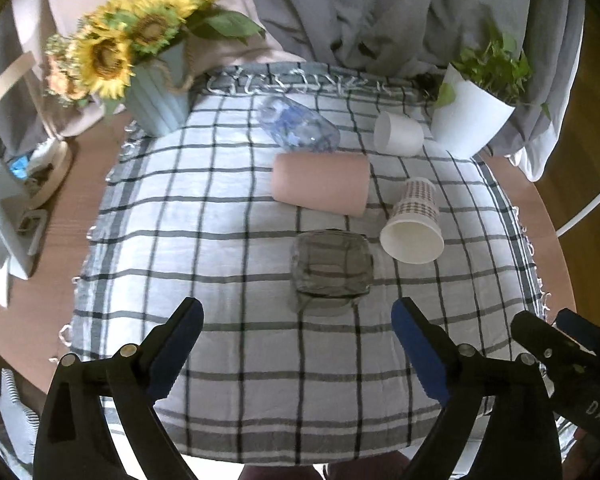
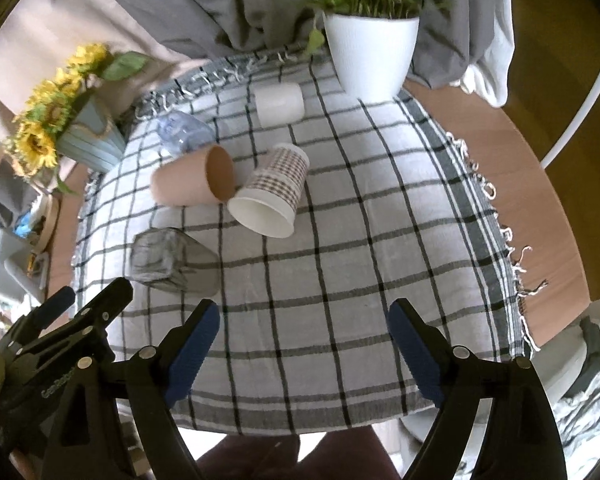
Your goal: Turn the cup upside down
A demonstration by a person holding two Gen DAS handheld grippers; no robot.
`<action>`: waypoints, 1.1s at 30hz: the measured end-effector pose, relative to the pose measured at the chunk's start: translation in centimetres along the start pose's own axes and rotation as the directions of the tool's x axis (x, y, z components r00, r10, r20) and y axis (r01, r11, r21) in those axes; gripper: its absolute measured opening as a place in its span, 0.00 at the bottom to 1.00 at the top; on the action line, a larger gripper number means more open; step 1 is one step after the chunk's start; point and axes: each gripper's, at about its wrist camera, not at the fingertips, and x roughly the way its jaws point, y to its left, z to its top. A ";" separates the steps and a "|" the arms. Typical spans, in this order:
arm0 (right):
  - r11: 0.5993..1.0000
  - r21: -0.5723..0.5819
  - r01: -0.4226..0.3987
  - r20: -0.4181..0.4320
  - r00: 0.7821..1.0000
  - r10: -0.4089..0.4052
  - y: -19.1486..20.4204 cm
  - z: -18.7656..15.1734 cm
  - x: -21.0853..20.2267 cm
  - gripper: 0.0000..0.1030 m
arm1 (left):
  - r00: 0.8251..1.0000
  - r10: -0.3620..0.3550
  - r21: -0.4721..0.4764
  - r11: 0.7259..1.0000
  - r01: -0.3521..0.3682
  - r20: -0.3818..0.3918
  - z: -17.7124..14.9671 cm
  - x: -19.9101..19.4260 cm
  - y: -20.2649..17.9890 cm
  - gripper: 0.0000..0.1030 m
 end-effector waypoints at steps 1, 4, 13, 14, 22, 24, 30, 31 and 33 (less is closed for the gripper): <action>1.000 -0.004 0.000 0.014 1.000 0.000 0.2 -0.2 -0.5 0.84 | 1.000 0.008 0.002 1.000 -0.008 0.009 -0.2 -0.7 0.2 0.94; 1.000 -0.019 -0.015 0.049 0.999 0.016 1.0 -0.7 -1.9 0.85 | 0.999 0.026 0.010 1.000 -0.026 0.028 -0.7 -2.0 0.5 0.98; 0.997 -0.061 -0.038 0.114 0.993 0.044 3.1 -2.5 -4.6 0.87 | 0.997 0.048 0.006 0.999 -0.049 0.061 -1.9 -4.9 2.3 0.99; 0.997 -0.061 -0.041 0.117 0.992 0.048 3.3 -2.6 -4.8 0.87 | 0.996 0.054 0.005 0.998 -0.055 0.068 -2.0 -5.1 2.5 0.99; 0.995 -0.093 -0.026 0.172 0.984 0.042 5.3 -3.4 -6.3 0.88 | 0.993 0.064 0.001 0.998 -0.064 0.095 -2.8 -6.1 4.1 0.99; 0.995 -0.100 -0.023 0.184 0.982 0.041 5.7 -3.7 -6.7 0.90 | 0.993 0.069 0.004 0.998 -0.069 0.101 -2.9 -6.3 4.3 0.99; 0.994 -0.103 -0.022 0.200 0.979 0.043 6.5 -4.1 -7.1 0.90 | 0.991 0.068 0.010 0.997 -0.070 0.117 -3.0 -6.9 4.8 1.00; 0.995 -0.101 -0.024 0.201 0.979 0.044 6.5 -4.2 -7.2 0.90 | 0.991 0.069 0.009 0.997 -0.070 0.118 -3.0 -6.9 4.9 1.00; 0.995 -0.095 -0.025 0.200 0.979 0.043 6.5 -4.2 -7.1 0.90 | 0.990 0.067 0.010 0.998 -0.069 0.124 -2.9 -7.1 5.1 1.00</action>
